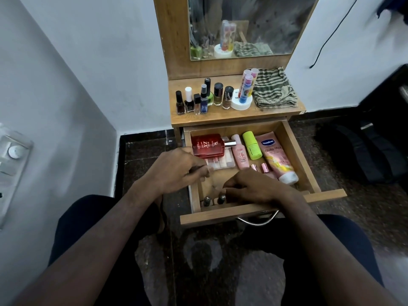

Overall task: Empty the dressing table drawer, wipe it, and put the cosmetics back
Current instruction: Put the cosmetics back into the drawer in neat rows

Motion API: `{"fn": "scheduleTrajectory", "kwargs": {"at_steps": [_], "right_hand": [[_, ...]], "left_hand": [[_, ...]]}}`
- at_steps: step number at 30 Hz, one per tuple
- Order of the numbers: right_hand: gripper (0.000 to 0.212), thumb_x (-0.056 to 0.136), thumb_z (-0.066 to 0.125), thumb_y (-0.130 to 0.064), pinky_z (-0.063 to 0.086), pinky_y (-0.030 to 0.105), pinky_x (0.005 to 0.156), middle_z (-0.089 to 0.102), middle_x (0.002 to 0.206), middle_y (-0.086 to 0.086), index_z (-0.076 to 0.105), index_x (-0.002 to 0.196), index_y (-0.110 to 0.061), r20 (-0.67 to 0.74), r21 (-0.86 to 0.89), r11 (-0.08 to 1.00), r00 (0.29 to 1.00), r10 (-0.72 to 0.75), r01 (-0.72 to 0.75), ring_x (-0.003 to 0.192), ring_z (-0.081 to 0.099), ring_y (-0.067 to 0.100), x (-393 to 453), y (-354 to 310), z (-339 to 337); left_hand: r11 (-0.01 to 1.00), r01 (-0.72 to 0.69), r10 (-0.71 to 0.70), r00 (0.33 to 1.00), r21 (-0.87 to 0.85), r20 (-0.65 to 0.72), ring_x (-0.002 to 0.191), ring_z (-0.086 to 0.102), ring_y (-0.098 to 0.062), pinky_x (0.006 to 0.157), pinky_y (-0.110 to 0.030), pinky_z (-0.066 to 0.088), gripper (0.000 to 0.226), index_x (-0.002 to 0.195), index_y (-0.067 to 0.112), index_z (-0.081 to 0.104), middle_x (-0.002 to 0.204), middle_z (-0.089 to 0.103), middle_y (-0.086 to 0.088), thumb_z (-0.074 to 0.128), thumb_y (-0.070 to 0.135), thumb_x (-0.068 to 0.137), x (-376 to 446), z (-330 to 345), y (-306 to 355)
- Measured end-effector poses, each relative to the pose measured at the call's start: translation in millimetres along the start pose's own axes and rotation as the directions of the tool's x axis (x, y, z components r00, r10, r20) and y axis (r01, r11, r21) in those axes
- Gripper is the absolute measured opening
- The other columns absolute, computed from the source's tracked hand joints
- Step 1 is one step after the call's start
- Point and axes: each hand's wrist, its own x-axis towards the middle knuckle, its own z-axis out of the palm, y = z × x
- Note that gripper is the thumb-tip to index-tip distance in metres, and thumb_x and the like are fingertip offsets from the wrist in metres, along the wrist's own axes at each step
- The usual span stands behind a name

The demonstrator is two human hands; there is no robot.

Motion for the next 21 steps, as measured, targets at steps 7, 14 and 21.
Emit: {"fn": "scheduleTrajectory", "kwargs": {"at_steps": [7,14,21], "right_hand": [[0.023,0.105,0.060,-0.033,0.055,0.032,0.089,0.077,0.107,-0.004,0.077,0.120,-0.026,-0.258,-0.088,0.996,0.966,-0.007,-0.016,0.100,0.068,0.012,8.4,1.9,-0.6],[0.026,0.097,0.070,-0.036,0.053,0.029,0.082,0.074,0.108,-0.009,0.072,0.121,-0.026,-0.733,-0.164,0.984,0.659,-0.168,0.069,0.096,0.063,0.007,22.0,-44.9,-23.7],[0.043,0.102,0.059,-0.048,0.059,0.040,0.072,0.074,0.095,-0.001,0.050,0.144,-0.042,-0.845,-0.216,0.967,0.523,-0.116,-0.135,0.089,0.070,0.020,63.0,-111.1,-95.1]], "left_hand": [[0.997,0.073,-0.082,0.954,-0.040,-0.288,0.070,0.047,0.002,0.052,-0.024,0.042,0.046,0.107,0.031,0.080,0.084,0.065,0.011,0.044,0.060,0.104,1.0,5.5,-11.7],[0.963,0.226,-0.261,0.642,-0.147,-0.721,0.101,0.063,-0.014,0.073,-0.029,0.052,0.025,0.119,0.024,0.074,0.113,0.073,0.006,0.070,0.040,0.101,19.5,-8.0,-29.0],[0.921,0.278,-0.388,0.586,-0.273,-0.712,0.108,0.061,-0.017,0.068,-0.029,0.052,0.049,0.145,0.035,0.061,0.129,0.063,0.006,0.059,0.059,0.102,47.9,-22.5,-53.2]]}}
